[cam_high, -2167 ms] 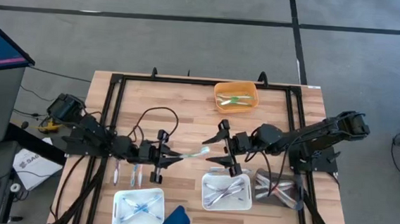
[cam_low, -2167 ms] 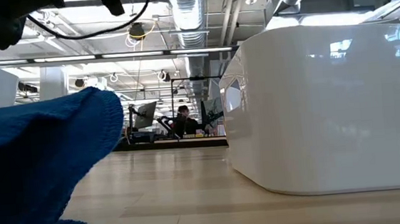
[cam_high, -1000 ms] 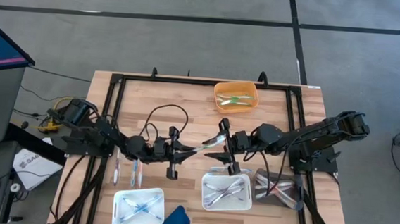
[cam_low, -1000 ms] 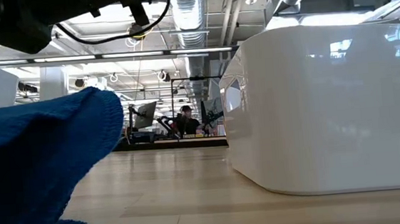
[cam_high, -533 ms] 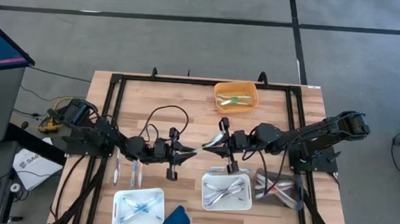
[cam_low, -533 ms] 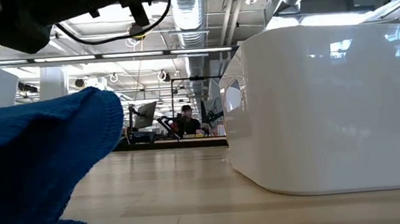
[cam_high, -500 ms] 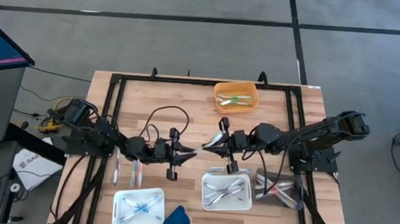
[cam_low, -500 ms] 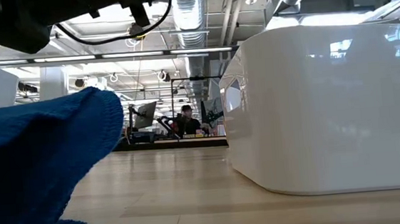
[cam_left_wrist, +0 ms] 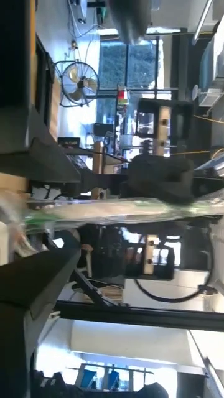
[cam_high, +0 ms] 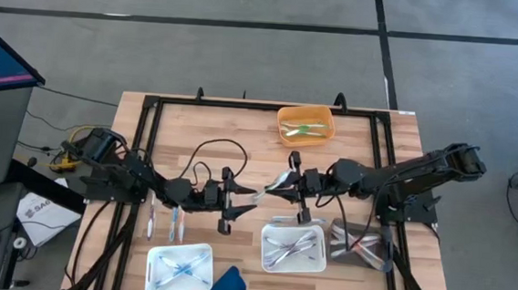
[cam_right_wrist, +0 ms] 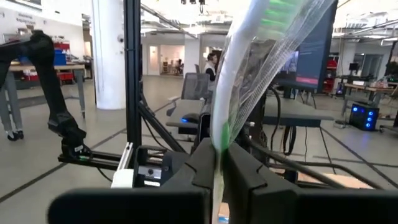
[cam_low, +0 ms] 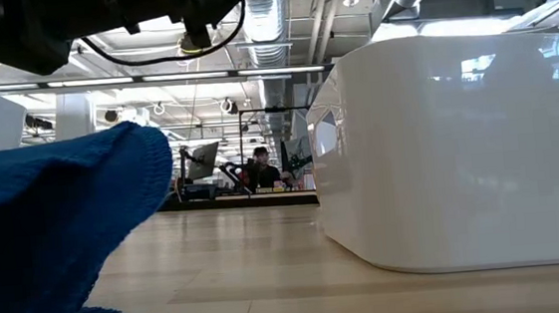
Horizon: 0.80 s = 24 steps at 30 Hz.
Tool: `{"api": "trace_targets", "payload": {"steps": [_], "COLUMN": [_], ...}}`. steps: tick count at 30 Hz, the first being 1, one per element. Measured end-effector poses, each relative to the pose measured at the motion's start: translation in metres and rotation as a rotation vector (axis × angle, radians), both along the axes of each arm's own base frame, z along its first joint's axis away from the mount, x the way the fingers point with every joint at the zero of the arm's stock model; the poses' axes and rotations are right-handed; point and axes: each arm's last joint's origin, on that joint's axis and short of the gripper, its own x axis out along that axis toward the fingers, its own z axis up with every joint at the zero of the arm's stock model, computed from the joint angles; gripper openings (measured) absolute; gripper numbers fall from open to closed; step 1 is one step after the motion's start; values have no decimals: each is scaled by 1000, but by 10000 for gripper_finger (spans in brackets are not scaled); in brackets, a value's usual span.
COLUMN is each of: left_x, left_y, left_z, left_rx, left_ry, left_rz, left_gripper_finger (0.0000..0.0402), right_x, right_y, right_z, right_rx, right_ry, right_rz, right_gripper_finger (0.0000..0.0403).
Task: Pick & Place Toothbrushes
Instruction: Put the green toothbrush into the yellow bin
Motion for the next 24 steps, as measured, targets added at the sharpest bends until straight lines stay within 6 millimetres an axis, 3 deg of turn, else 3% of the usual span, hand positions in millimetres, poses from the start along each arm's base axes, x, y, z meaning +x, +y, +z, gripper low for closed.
{"api": "trace_targets", "payload": {"steps": [7,14,24], "left_x": [-4,-12,-19], "left_y": [1,2,4], "left_z": [-8,-18,-30], "left_rx": [-2,-38,-143], "left_ry": [51,90,133], "left_rz": [55,122,94], "left_gripper_finger": [207,204,191], "right_x": [-9,-20,-24], "right_y": [-4,-12,-47], "right_z": [5,10,10], "right_rx": [-77,-163,-170], "right_ry": [53,108,175], "right_rz": [-94,-220,-349], "right_gripper_finger": [6,9,9]}}
